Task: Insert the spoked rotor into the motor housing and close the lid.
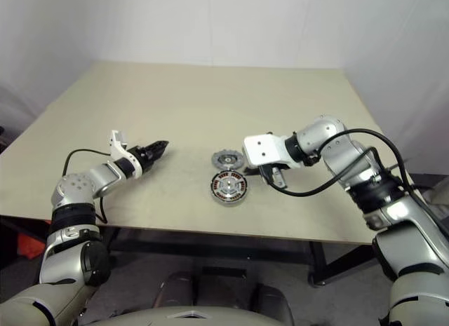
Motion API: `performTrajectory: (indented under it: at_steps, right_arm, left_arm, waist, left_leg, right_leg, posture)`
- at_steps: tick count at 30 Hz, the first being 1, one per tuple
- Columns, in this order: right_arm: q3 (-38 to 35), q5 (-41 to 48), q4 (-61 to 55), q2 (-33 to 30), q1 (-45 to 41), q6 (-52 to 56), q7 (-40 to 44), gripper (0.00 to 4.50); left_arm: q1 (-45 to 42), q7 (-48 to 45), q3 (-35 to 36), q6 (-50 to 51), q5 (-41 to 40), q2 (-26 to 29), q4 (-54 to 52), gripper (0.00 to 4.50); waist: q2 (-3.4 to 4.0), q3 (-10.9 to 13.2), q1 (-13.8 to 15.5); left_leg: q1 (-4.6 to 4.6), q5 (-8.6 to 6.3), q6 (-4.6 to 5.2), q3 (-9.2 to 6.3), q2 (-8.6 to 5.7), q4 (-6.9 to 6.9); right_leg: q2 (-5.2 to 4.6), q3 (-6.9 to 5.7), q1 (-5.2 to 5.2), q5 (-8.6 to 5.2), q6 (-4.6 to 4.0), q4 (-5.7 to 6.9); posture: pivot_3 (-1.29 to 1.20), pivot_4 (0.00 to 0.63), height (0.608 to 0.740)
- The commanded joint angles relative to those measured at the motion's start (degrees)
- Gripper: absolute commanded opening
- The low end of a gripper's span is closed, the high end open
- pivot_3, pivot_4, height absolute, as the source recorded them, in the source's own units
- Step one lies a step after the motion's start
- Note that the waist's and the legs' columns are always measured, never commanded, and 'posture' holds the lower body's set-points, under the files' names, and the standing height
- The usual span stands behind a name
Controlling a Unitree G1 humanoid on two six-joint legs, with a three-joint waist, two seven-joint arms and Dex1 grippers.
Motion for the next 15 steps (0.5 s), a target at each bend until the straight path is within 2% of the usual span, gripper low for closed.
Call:
performTrajectory:
  at_steps: [1, 5, 8, 12, 15]
  right_arm:
    - [0.4, -4.96, 8.83, 4.14, -6.98, -11.23, 0.22, 1.61]
    - [1.22, -5.02, 11.53, 6.4, -8.54, -19.0, 5.46, 2.98]
    - [3.15, -2.31, 7.0, 5.16, -6.97, -21.08, 8.83, 2.98]
    - [8.61, 0.63, 0.48, 0.8, -4.09, -22.07, 9.05, 2.98]
    - [8.71, -1.12, 0.74, 1.68, -2.85, -23.13, 8.95, 2.98]
  left_arm:
    - [-0.72, -0.67, 0.22, -1.8, -0.55, -0.58, -1.02, 2.02]
    - [1.94, 0.16, 1.28, -1.89, -1.4, -1.43, -3.52, 2.02]
    - [3.49, 0.94, 2.38, -1.94, -2.13, -1.36, -4.97, 2.02]
    - [4.62, 1.67, 3.58, -2.18, -2.85, -1.25, -6.11, 2.02]
    - [5.68, 2.27, 4.14, -2.24, -3.39, -1.67, -7.22, 2.02]
  waist:
    - [0.0, 0.0, -0.74]
    - [-0.01, 0.0, -1.16]
    - [-0.03, 0.02, -1.24]
    - [-0.03, 0.02, -0.91]
    - [-0.03, 0.02, -1.13]
  left_leg:
    - [-0.05, -0.01, 0.02, 0.0, 0.0, 0.05]
    - [-0.66, -0.15, 0.26, 0.0, 0.04, 0.69]
    - [-0.73, -0.24, 0.42, 0.0, 0.06, 0.8]
    - [-0.68, -0.25, 0.43, -0.01, 0.07, 0.83]
    - [-0.54, -0.26, 0.44, 0.0, 0.05, 0.84]
  right_leg:
    - [0.0, 0.01, -0.09, 0.0, -0.02, 0.08]
    - [0.01, -0.02, -0.73, -0.11, -0.22, 0.71]
    - [-0.01, -0.01, -0.74, -0.1, -0.23, 0.71]
    - [-0.05, -0.02, -0.66, -0.1, -0.23, 0.72]
    - [-0.07, 0.01, -0.52, -0.1, -0.22, 0.72]
  posture:
    - [0.0, 0.0, 0.74]
    - [0.0, 0.0, 0.74]
    - [0.0, 0.0, 0.74]
    - [0.0, 0.0, 0.74]
    - [0.0, 0.0, 0.74]
